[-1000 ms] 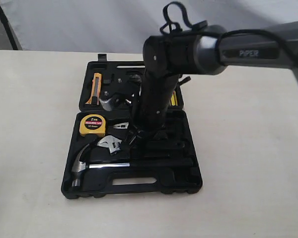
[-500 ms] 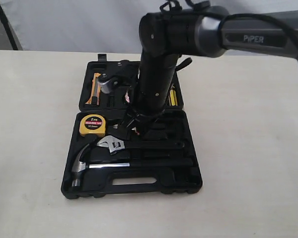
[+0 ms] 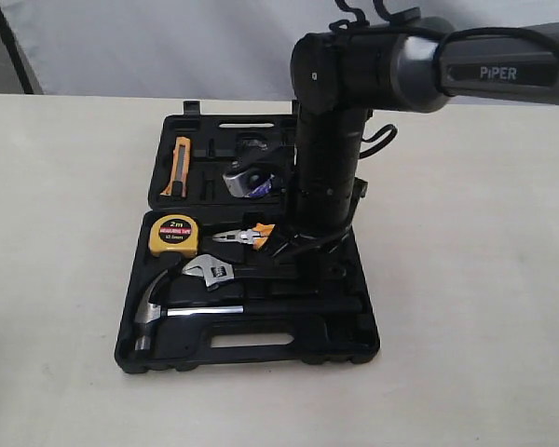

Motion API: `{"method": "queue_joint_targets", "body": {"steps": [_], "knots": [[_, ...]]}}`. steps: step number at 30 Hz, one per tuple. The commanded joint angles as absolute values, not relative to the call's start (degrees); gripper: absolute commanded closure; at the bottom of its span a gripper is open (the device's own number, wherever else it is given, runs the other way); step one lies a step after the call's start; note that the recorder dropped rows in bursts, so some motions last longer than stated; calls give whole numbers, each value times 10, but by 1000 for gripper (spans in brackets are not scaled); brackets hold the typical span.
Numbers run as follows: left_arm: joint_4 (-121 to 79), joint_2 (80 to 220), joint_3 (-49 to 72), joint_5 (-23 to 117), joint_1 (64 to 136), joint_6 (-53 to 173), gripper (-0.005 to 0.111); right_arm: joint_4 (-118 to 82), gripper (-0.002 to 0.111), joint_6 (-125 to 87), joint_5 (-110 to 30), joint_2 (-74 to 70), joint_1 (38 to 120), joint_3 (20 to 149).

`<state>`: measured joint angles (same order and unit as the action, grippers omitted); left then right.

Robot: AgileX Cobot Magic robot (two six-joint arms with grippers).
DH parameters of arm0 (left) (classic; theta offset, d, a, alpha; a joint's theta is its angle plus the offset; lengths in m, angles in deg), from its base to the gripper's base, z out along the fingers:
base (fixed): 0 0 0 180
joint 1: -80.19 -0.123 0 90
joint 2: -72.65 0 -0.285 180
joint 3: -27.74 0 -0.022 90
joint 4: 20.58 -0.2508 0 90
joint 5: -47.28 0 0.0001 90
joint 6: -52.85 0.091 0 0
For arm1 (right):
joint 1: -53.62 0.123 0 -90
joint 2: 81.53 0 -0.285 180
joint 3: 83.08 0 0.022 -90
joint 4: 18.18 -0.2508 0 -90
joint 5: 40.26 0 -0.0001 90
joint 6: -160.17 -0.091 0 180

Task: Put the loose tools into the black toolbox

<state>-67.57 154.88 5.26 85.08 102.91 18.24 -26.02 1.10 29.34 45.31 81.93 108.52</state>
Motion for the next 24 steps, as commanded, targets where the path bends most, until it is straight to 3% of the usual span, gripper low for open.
{"method": "queue_joint_targets", "body": {"steps": [1,24], "knots": [[-668,1544,47,841,1027,176,105,-238,109,10,297,452,817,1050],[-668,1544,47,841,1027,176,105,-146,109,-27,255,453,817,1028]]}}
